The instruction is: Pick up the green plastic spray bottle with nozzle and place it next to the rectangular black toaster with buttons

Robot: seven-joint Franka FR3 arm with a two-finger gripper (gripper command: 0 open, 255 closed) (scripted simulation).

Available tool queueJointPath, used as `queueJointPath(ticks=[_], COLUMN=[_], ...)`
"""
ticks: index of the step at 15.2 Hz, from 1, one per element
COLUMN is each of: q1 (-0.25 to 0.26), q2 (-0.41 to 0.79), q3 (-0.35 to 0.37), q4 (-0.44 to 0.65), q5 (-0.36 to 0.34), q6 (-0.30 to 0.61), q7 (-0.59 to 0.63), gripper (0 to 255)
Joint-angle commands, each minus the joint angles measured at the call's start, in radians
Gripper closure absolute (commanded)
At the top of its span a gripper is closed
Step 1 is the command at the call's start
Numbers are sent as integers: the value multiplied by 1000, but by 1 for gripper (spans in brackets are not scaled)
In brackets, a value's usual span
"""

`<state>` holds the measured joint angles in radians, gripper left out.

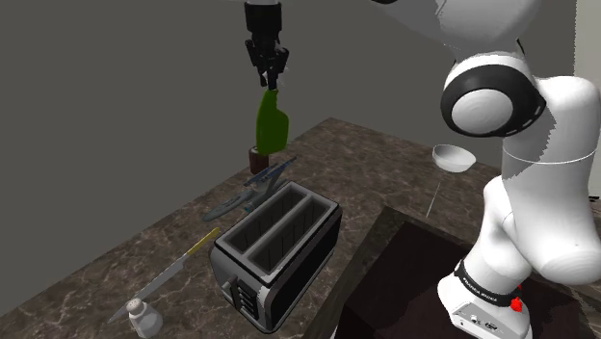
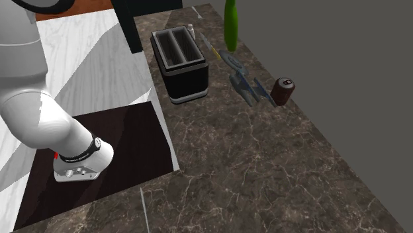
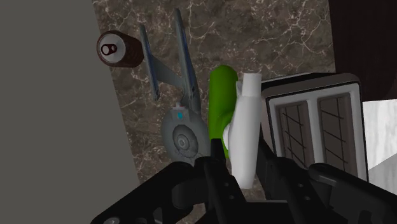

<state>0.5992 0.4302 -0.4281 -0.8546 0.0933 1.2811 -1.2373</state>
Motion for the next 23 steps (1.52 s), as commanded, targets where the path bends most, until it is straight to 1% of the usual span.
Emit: queueJointPath(ticks=[1, 5, 10, 16, 23], q1=[27, 54, 76, 92, 103], q2=[-43, -94, -137, -170, -191], q3=[-2, -2, 0, 2, 4], q4=[-100, -235, -367, -495, -617], q5=[-18, -41, -59, -73, -82], q6=[59, 144, 234, 331, 433], q7=[9, 19, 31, 42, 52], gripper=[255, 255, 255, 255, 255])
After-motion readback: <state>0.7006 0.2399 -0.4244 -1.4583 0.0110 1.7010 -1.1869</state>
